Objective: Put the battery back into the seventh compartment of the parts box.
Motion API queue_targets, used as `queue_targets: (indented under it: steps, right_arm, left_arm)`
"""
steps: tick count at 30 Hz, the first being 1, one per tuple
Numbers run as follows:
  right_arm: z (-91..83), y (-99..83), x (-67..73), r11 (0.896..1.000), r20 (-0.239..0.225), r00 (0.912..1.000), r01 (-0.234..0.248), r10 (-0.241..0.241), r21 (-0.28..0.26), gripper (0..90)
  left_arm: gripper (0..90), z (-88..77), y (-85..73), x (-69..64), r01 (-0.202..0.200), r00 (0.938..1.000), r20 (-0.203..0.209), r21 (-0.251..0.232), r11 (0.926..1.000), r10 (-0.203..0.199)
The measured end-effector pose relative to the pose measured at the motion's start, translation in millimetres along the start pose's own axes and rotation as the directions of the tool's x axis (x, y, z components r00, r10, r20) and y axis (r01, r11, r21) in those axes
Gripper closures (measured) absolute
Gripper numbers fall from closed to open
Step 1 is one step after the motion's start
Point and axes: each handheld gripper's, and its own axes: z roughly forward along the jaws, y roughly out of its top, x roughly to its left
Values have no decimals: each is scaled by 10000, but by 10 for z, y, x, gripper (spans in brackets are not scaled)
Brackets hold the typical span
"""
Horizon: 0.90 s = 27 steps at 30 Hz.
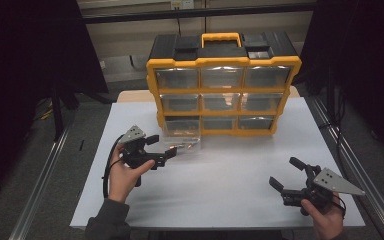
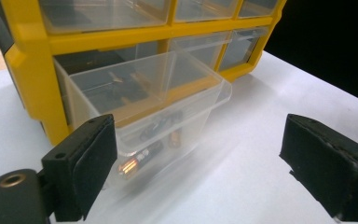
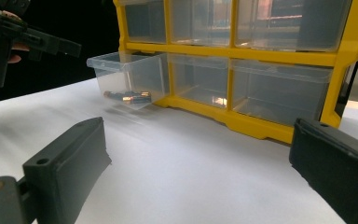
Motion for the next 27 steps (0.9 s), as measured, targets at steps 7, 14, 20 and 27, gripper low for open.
queue_targets:
  steps: [7, 14, 20, 27]
  right_arm:
    - [4, 1, 5, 10000, -15, 10000, 6, -6, -6, 38]
    - [7, 3, 7, 10000, -1, 10000, 31, -31, -17, 38]
    - [10, 2, 9, 10000, 66, 10000, -59, 59, -19, 38]
    - [11, 3, 3, 10000, 26, 10000, 78, -78, 26, 38]
  left_arm:
    - [70, -131, -166, 47, -38, 9993, -378, -275, 9996, 27]
    - [58, -264, -289, 118, 105, 9990, -429, -622, 9980, -131]
    - [46, -359, -394, 139, 145, 9981, -590, -743, 9971, -189]
    - [45, -467, -493, 160, 116, 9967, -796, -878, 9961, -186]
